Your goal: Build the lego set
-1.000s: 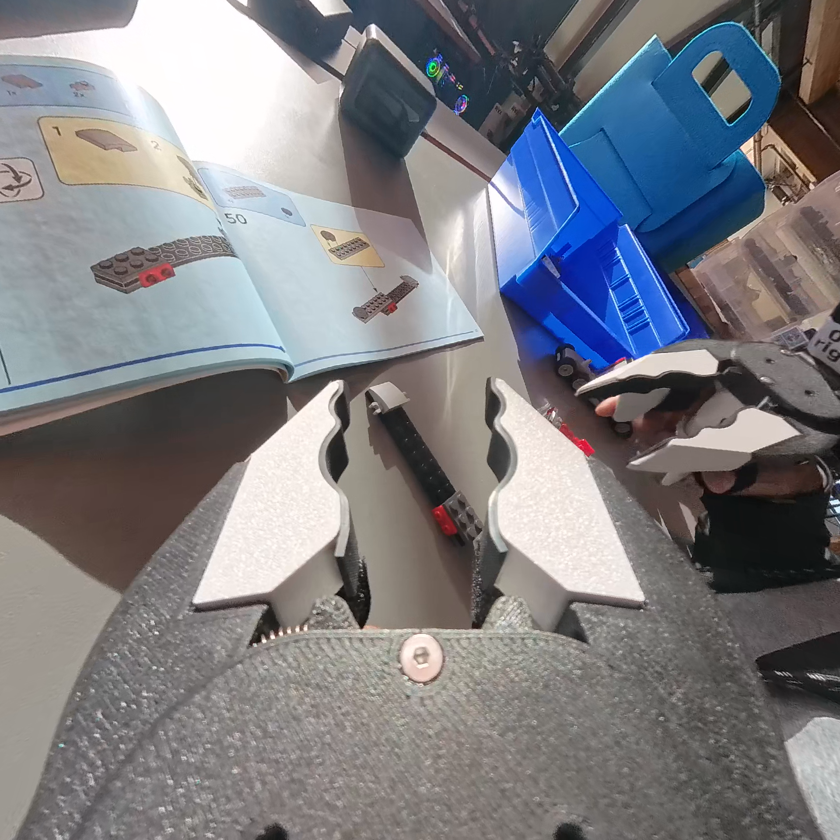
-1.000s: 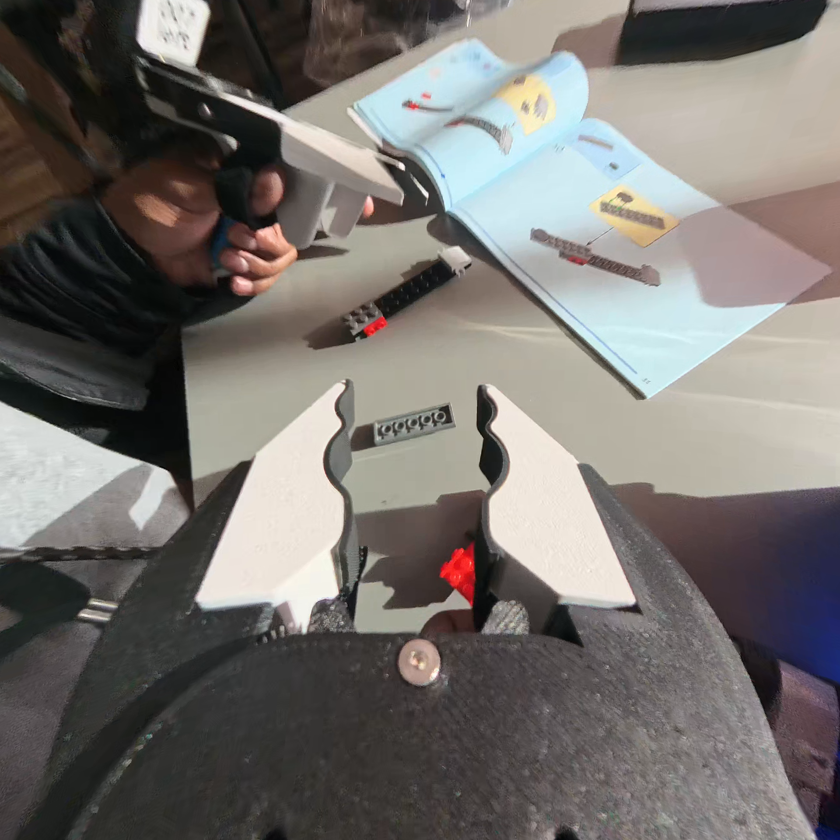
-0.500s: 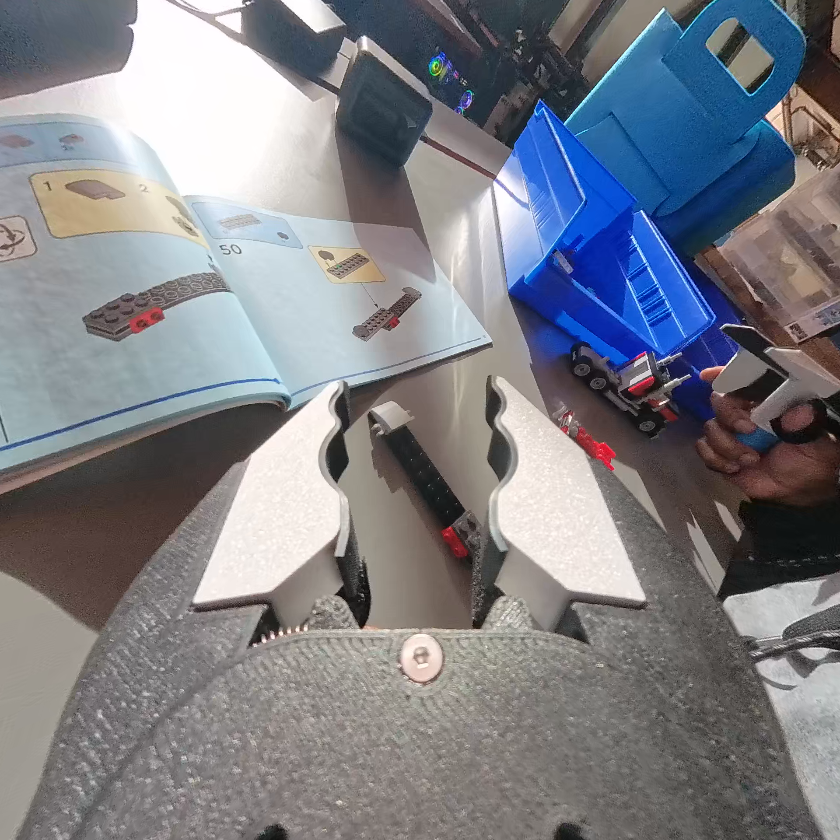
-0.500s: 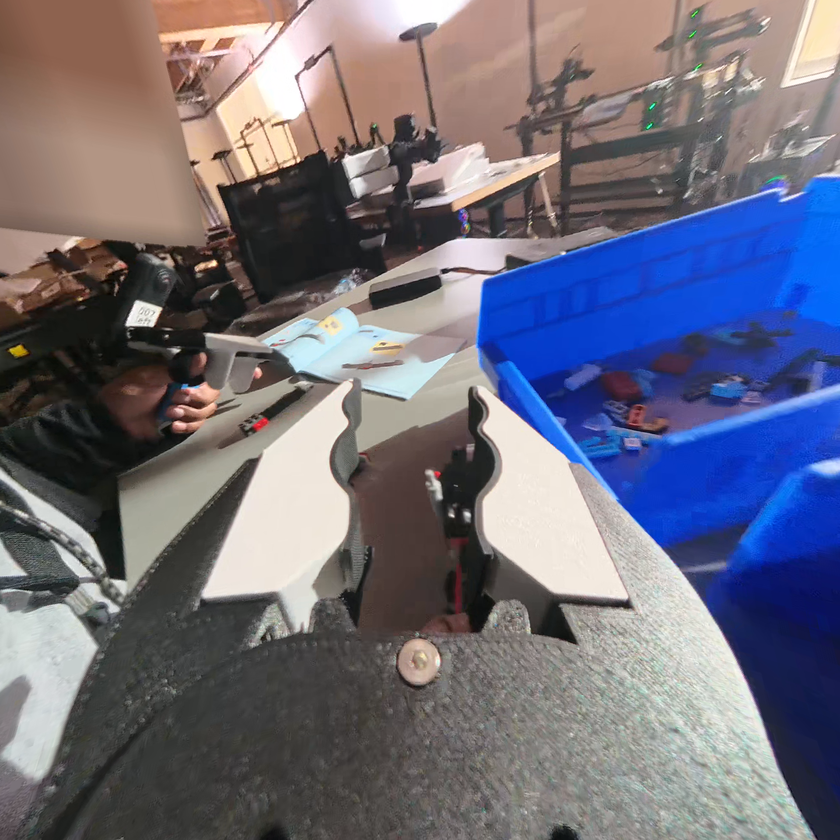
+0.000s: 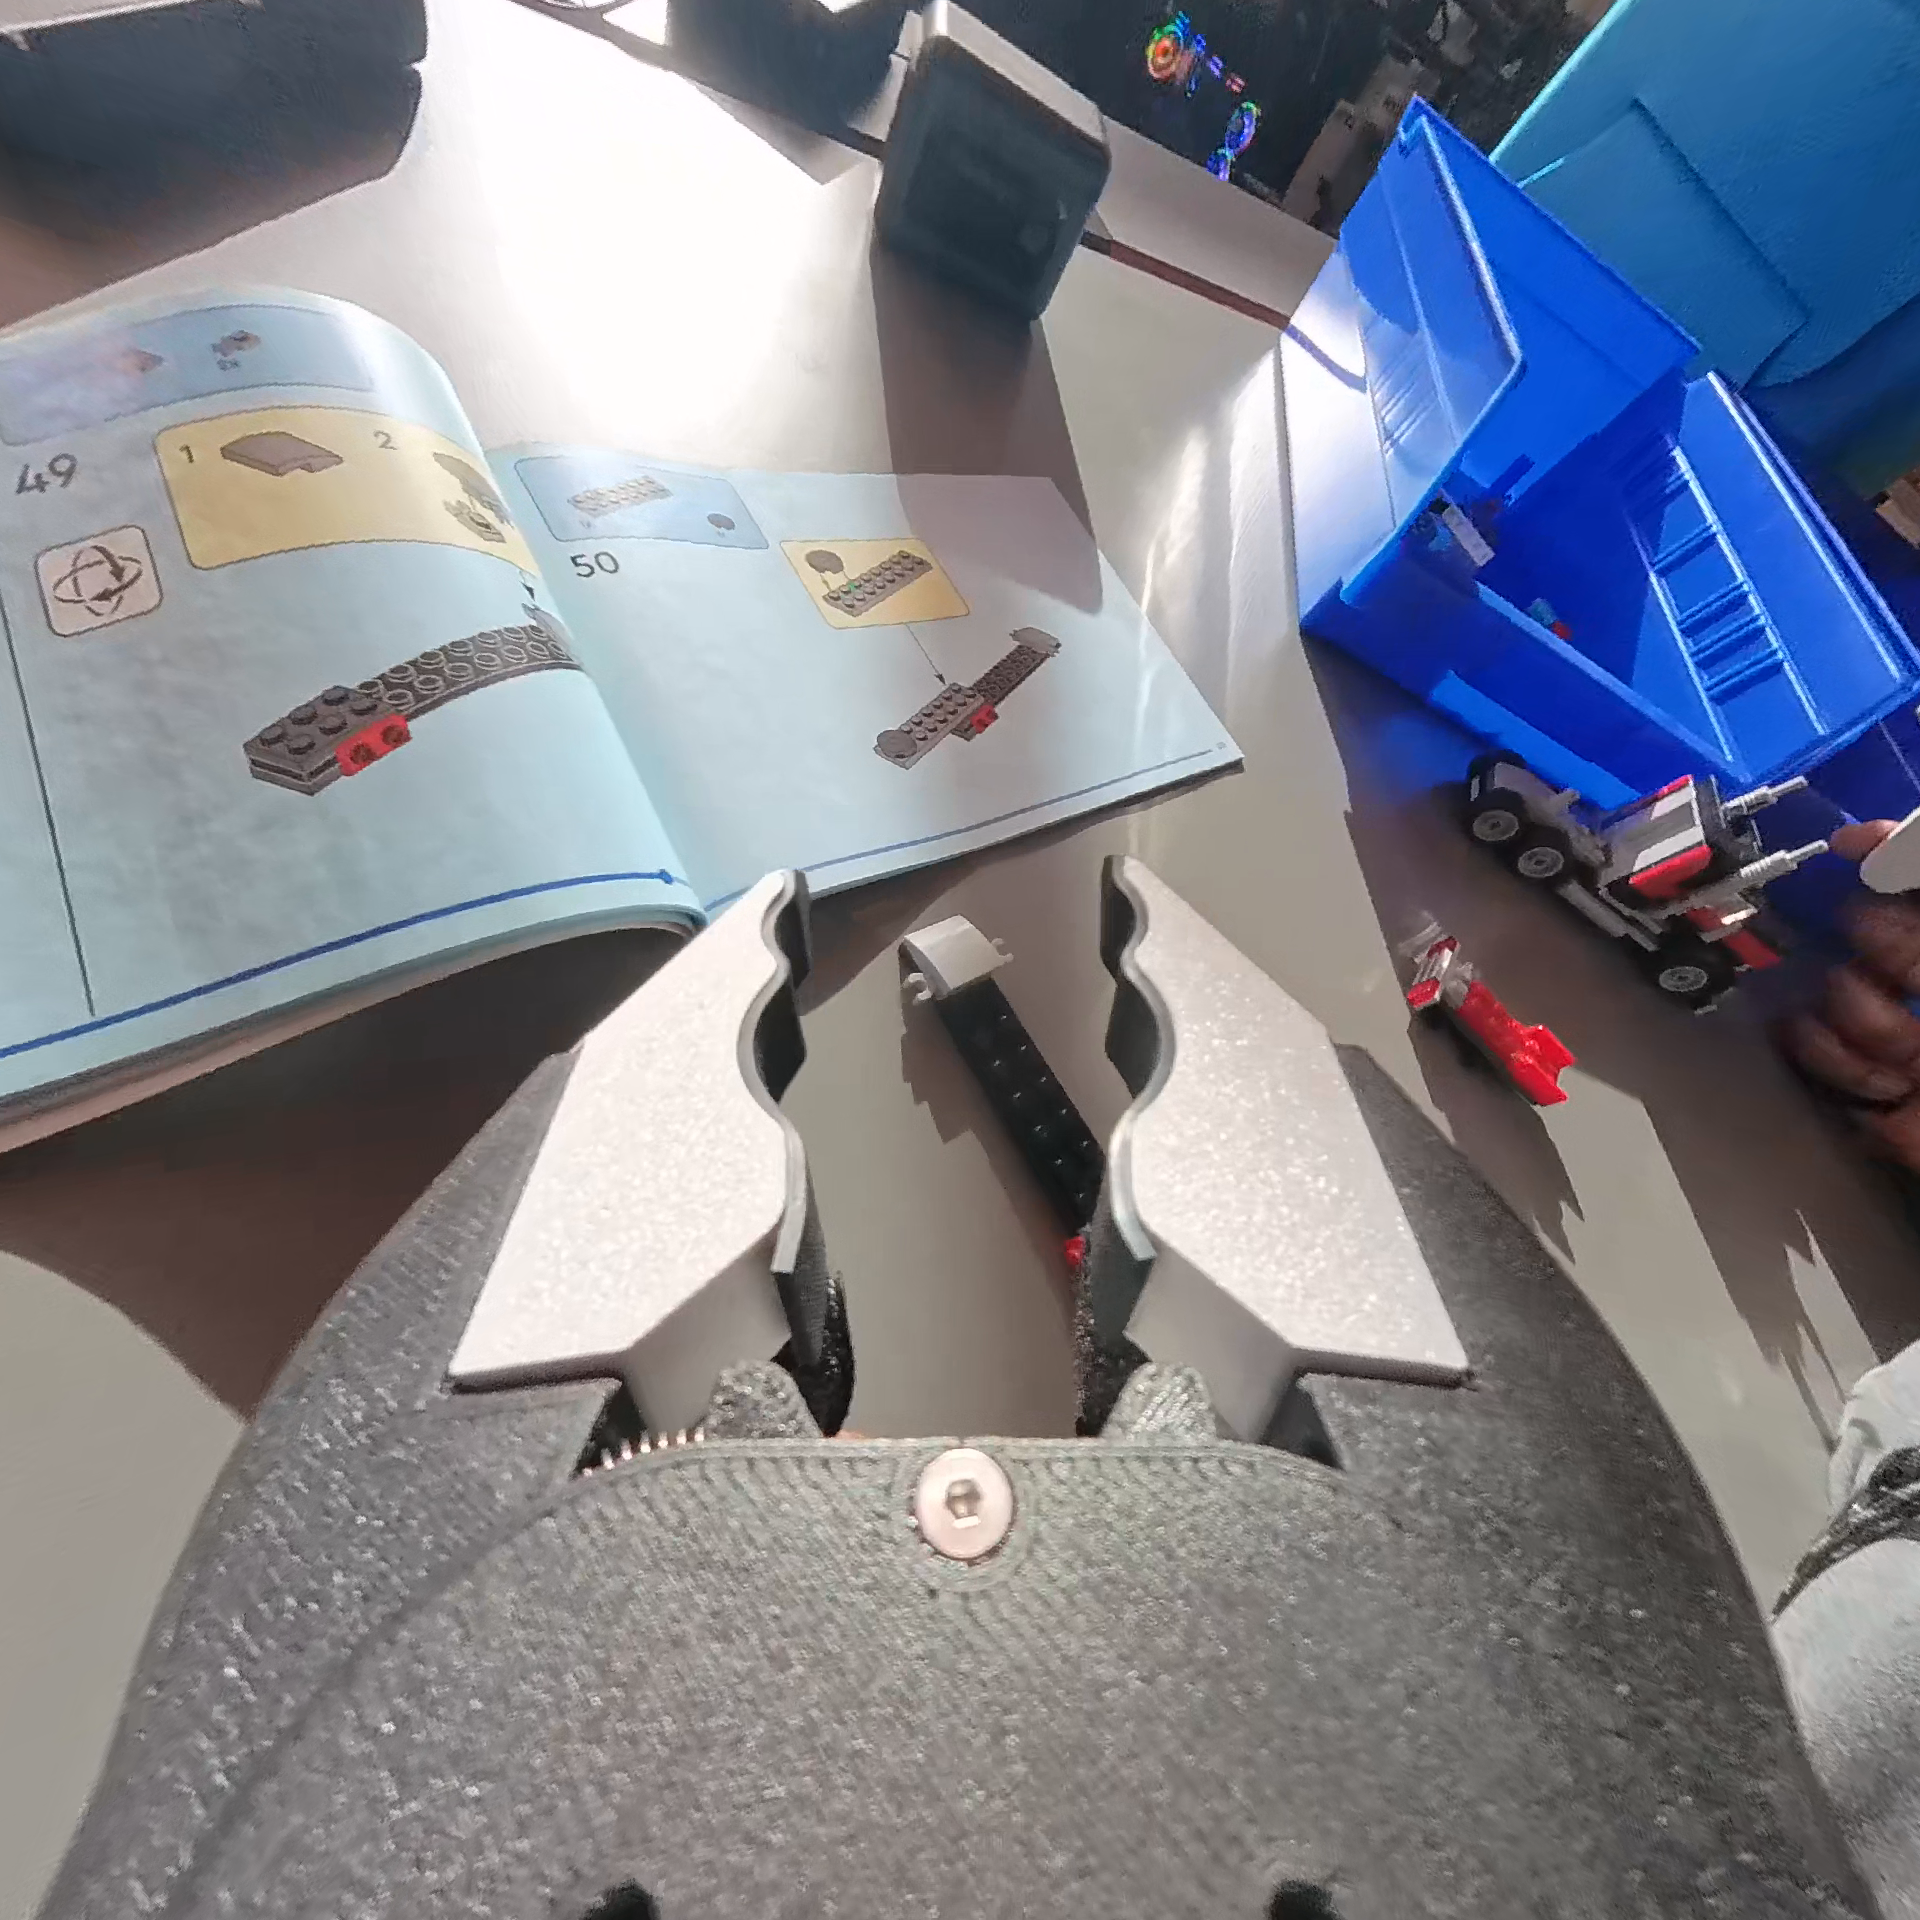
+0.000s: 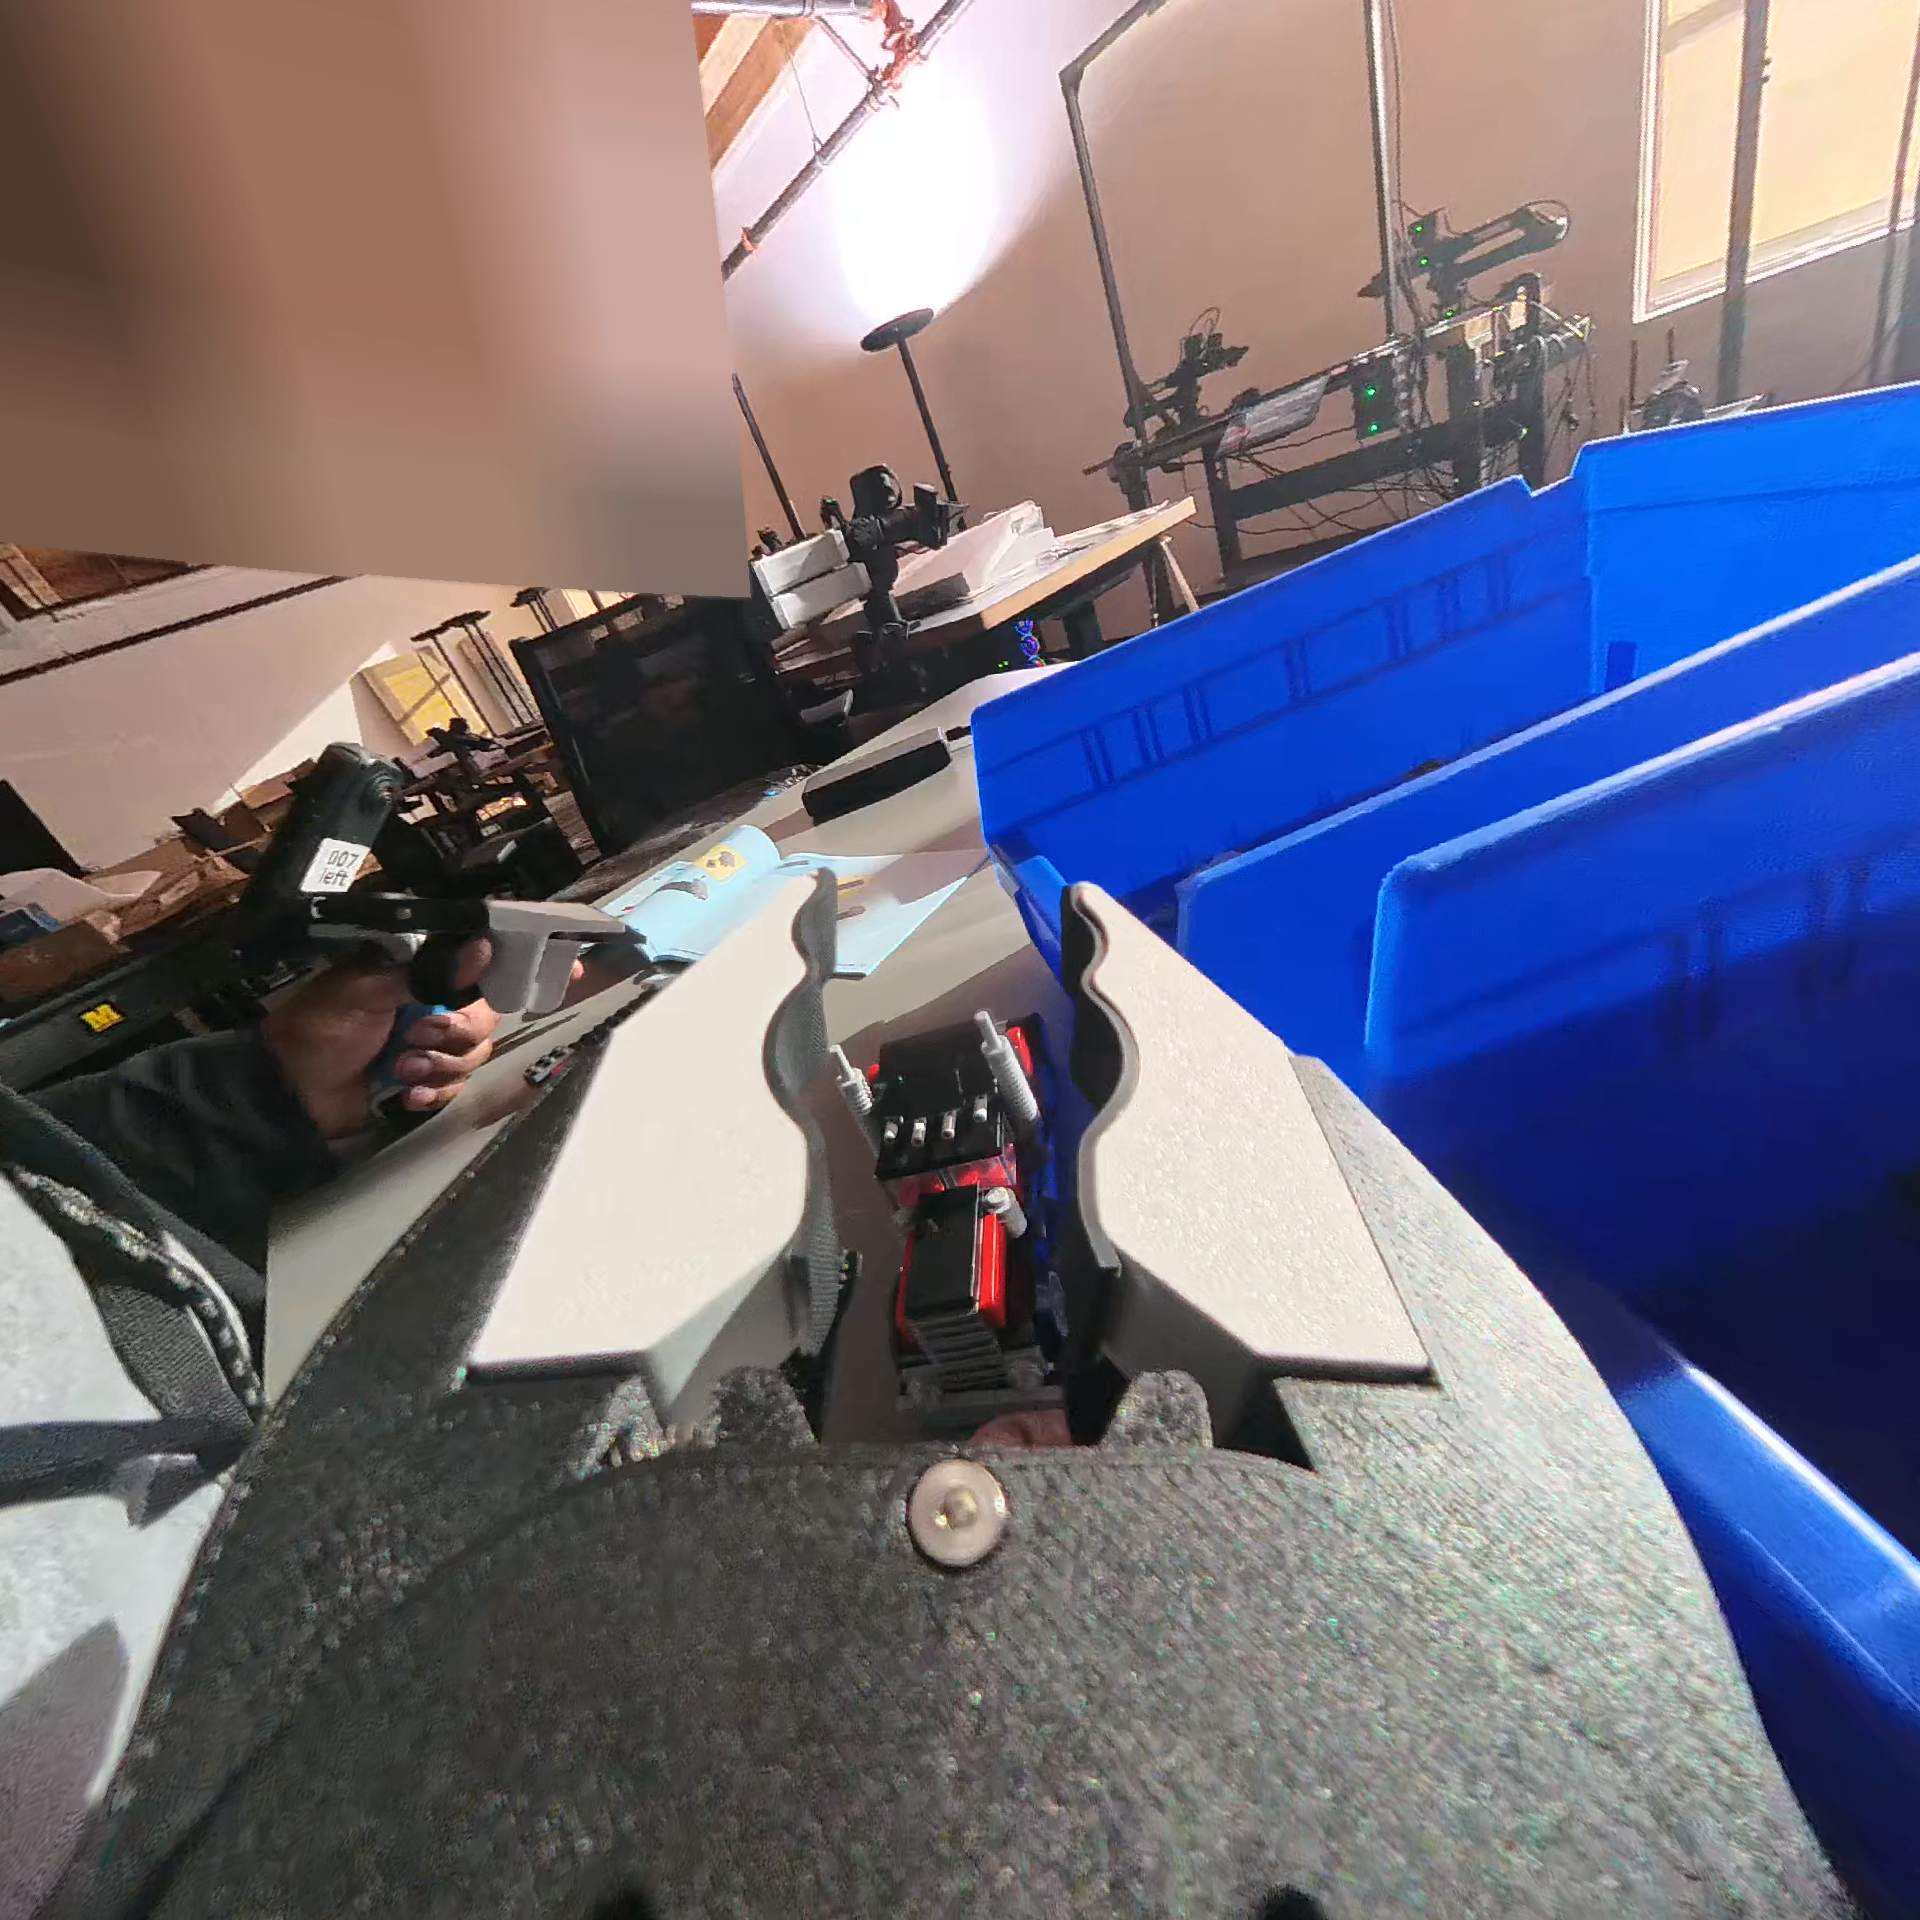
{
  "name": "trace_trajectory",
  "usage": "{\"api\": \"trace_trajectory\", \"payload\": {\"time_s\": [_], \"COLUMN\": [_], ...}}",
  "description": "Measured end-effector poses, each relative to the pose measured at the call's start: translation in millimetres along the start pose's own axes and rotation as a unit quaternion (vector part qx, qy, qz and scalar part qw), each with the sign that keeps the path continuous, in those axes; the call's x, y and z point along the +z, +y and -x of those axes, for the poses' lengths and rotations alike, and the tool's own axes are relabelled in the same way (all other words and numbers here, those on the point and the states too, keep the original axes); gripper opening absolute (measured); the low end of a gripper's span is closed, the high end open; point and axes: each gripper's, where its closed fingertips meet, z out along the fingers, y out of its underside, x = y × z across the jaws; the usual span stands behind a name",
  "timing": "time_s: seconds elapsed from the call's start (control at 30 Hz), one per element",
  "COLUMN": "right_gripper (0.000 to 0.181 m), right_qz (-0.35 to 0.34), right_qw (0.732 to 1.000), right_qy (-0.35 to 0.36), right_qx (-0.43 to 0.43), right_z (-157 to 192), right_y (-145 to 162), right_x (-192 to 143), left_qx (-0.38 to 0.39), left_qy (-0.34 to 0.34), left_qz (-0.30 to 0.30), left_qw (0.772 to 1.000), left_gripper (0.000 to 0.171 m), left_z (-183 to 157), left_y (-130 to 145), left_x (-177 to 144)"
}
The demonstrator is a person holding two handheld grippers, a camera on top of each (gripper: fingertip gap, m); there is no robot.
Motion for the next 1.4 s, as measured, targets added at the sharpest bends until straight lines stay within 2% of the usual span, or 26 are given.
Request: {"api": "trace_trajectory", "payload": {"time_s": [0.27,0.57,0.67,0.77,0.83,0.9,1.0,1.1,1.2,1.27,1.4], "right_gripper": [0.043,0.041,0.04,0.037,0.035,0.034,0.034,0.035,0.032,0.032,0.029], "right_qz": [-0.006,-0.026,-0.02,0.001,0.053,0.135,0.296,0.434,0.545,0.585,0.592], "right_qw": [0.999,0.999,1.0,1.0,0.996,0.982,0.932,0.872,0.809,0.777,0.775], "right_qy": [0.023,0.001,0.0,0.002,0.019,0.051,0.097,0.093,0.076,0.066,0.041], "right_qx": [0.03,0.042,0.023,-0.015,-0.063,-0.121,-0.184,-0.208,-0.207,-0.221,-0.218], "right_z": [-11.5,-7.8,-10.0,-9.8,-17.4,-43.0,-114.7,-180.4,-221.3,-237.2,-238.4], "right_y": [-1.1,-7.9,-12.4,-38.0,-64.1,-84.3,-84.9,-54.8,-11.7,8.2,19.1], "right_x": [-2.0,-6.9,-8.5,-16.7,-28.5,-40.6,-48.9,-45.4,-46.8,-47.9,-40.5], "left_qx": [-0.025,-0.018,-0.032,-0.049,-0.054,-0.055,-0.052,-0.048,-0.047,-0.05,-0.053], "left_qy": [-0.013,-0.014,-0.002,0.012,0.02,0.03,0.044,0.05,0.051,0.05,0.05], "left_qz": [-0.01,0.007,-0.005,-0.005,-0.011,-0.01,0.0,-0.003,-0.022,-0.03,-0.036], "left_qw": [1.0,1.0,0.999,0.999,0.998,0.998,0.998,0.998,0.997,0.997,0.997], "left_gripper": [0.055,0.055,0.055,0.055,0.055,0.055,0.055,0.055,0.055,0.055,0.055], "left_z": [7.8,6.4,5.7,5.8,5.0,2.8,-0.9,-3.1,-3.0,-2.6,-2.6], "left_y": [-2.5,1.6,-2.6,-3.2,-4.8,-4.6,-2.4,-3.3,-7.4,-8.7,-8.9], "left_x": [-1.8,1.9,2.7,2.7,1.2,1.2,2.6,1.5,-2.6,-5.2,-7.9]}}
